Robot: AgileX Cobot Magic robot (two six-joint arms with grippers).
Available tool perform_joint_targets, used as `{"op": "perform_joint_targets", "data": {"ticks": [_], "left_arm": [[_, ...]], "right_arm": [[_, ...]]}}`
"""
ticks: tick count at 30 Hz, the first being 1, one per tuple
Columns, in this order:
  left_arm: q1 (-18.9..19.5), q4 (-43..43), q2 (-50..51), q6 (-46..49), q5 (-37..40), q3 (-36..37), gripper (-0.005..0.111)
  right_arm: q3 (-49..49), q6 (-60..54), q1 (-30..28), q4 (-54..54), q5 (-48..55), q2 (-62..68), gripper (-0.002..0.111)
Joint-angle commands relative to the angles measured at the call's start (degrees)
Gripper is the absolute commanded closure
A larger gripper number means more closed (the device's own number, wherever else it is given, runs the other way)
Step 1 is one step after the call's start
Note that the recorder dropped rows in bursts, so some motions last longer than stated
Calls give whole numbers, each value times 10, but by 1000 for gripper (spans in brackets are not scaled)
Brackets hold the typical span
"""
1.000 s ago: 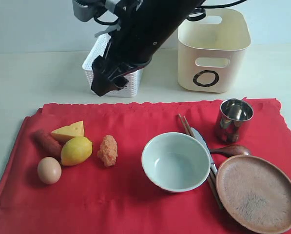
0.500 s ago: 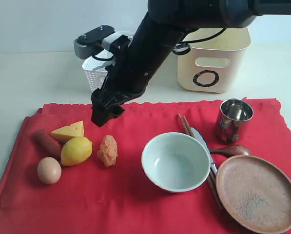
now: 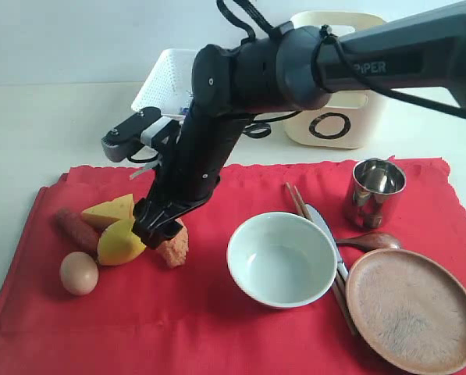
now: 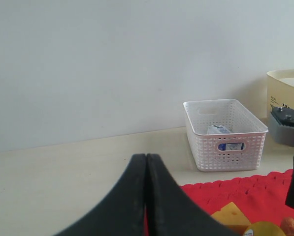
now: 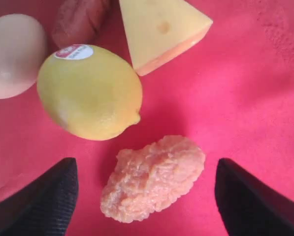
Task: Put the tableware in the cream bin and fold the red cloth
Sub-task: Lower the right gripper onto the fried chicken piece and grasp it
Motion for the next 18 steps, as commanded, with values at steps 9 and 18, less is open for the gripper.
{"op": "perform_joint_targets", "data": {"ticks": [9, 18], "left_arm": [[-3, 0, -4, -2, 1, 2, 106], [-3, 0, -4, -1, 1, 2, 106]], "right_arm": [[-3, 5, 2, -14, -30, 39, 38], [-3, 16, 2, -29, -30, 50, 72]]}}
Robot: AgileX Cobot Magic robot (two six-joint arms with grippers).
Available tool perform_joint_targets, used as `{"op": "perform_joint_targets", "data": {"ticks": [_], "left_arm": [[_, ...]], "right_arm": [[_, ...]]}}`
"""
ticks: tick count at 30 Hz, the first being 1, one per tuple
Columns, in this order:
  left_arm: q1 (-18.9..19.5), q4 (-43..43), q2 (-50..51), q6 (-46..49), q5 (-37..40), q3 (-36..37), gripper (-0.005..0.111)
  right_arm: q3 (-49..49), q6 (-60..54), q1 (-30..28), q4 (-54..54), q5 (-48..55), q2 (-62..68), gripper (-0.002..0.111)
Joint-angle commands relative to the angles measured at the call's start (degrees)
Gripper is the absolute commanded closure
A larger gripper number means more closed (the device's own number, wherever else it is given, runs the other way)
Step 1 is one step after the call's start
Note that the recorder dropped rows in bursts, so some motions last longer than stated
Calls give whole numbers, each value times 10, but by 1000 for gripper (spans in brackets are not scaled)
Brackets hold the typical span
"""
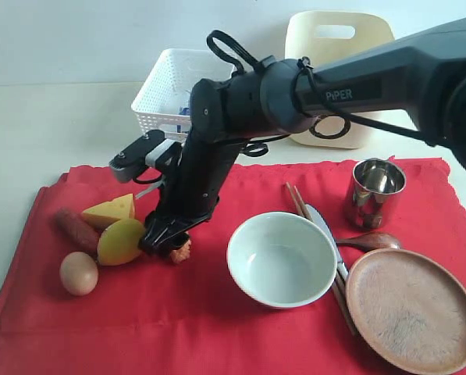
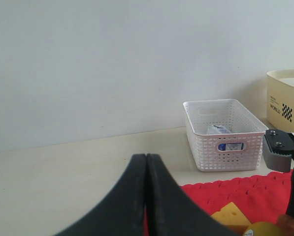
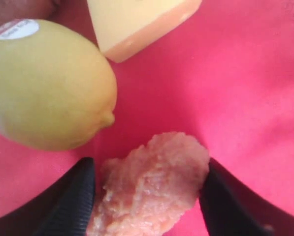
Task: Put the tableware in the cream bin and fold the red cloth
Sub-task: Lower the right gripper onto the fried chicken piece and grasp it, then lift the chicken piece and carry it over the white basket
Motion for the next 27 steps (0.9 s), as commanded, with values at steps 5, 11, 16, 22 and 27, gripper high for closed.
{"op": "perform_joint_targets", "data": {"ticks": [5, 11, 16, 22, 27], "left_arm": [[-3, 0, -4, -1, 1, 2, 106], [-3, 0, -4, -1, 1, 2, 106], [-3, 0, -4, 0, 1, 2, 106], [-3, 0, -4, 0, 1, 2, 106], [-3, 0, -4, 0, 1, 2, 106]], "right_arm": [[-3, 9, 0, -18, -1, 6, 90], [-3, 17, 0, -17, -1, 1, 108], [-3, 17, 0, -17, 2, -20, 108], [-3, 17, 0, -17, 9, -62, 108], [-3, 17, -1, -21, 7, -105, 108]]}}
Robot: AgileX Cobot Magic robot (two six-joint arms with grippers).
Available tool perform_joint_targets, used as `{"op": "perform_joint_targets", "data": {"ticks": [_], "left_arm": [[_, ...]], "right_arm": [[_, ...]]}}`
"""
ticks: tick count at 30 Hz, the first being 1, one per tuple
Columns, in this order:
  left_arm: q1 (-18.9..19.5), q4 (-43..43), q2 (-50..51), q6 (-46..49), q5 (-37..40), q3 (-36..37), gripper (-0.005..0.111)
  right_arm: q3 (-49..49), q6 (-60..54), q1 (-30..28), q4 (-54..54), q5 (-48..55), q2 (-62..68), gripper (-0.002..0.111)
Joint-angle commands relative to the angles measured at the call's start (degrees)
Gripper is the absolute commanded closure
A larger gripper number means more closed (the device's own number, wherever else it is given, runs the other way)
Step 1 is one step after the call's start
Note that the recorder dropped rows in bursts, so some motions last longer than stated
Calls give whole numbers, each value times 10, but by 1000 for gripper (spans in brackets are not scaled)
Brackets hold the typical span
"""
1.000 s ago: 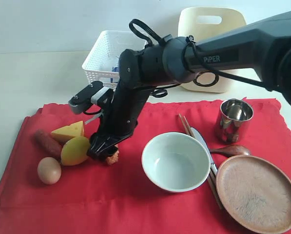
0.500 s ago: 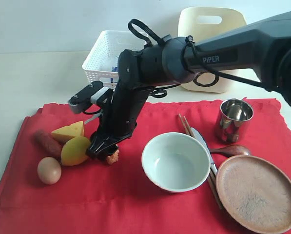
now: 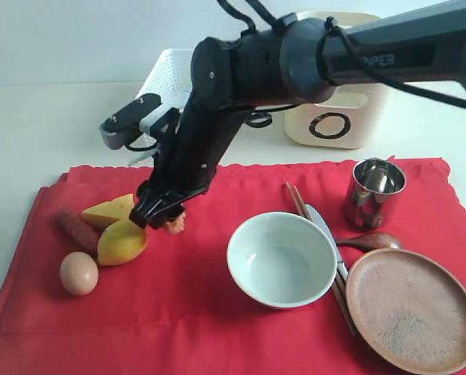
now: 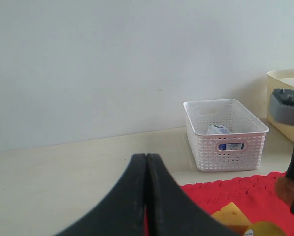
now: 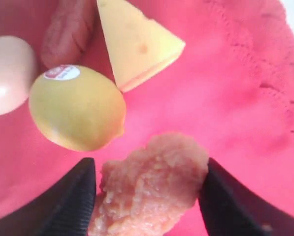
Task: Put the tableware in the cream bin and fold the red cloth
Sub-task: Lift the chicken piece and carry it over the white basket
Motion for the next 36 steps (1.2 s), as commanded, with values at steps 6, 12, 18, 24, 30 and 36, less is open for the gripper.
{"op": "perform_joint_targets", "data": {"ticks": [6, 12, 18, 24, 30, 36], "left_arm": [[-3, 0, -4, 2, 1, 2, 106], [-3, 0, -4, 2, 1, 2, 106], [-3, 0, -4, 2, 1, 2, 106], [-3, 0, -4, 2, 1, 2, 106], [-3, 0, -4, 2, 1, 2, 106], [-3, 0, -4, 3, 1, 2, 106]], "right_arm": [[-2, 0, -21, -6, -29, -80, 108], [-2, 0, -26, -13, -100, -91, 108], [-2, 41, -29, -63, -205, -71, 108], [-2, 127, -66, -63, -375, -16, 108], [-2, 140, -89, -63, -462, 27, 108], [-2, 140, -101, -17, -488, 51, 108]]}}
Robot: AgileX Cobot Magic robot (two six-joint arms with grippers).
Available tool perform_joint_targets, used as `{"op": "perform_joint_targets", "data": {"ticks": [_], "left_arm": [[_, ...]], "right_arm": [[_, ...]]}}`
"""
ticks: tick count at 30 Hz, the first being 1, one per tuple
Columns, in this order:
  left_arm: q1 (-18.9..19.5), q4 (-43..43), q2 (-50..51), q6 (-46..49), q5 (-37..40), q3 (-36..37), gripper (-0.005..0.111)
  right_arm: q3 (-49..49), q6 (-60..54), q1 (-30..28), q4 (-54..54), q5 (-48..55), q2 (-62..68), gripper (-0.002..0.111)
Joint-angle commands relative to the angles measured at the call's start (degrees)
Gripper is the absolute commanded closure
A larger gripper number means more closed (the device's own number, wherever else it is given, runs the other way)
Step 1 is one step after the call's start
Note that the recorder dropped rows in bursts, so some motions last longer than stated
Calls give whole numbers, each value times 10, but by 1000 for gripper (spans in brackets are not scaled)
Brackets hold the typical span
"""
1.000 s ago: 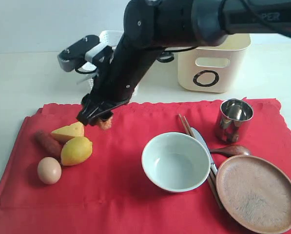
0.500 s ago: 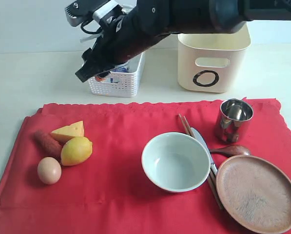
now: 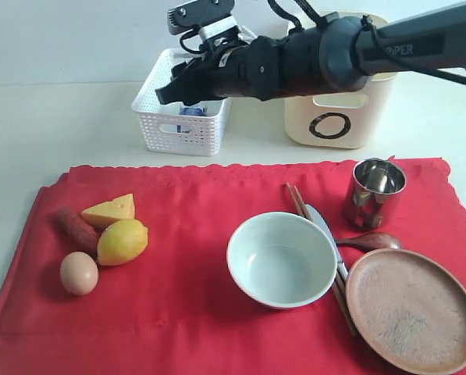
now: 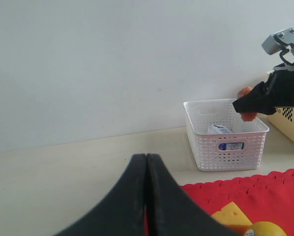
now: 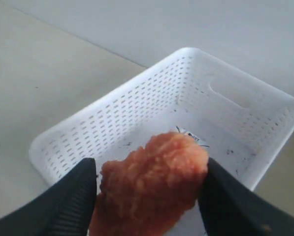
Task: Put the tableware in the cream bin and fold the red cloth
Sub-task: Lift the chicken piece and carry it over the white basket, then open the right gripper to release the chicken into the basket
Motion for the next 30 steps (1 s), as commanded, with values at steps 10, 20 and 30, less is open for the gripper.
{"op": "perform_joint_targets", "data": {"ticks": [10, 20, 30], "left_arm": [[-3, 0, -4, 1, 1, 2, 106], [-3, 0, -4, 2, 1, 2, 106], [-3, 0, -4, 1, 1, 2, 106]], "right_arm": [[-2, 4, -8, 36, -60, 29, 92], [-2, 4, -8, 36, -76, 36, 64], [-2, 6, -8, 39, -68, 35, 49]]}}
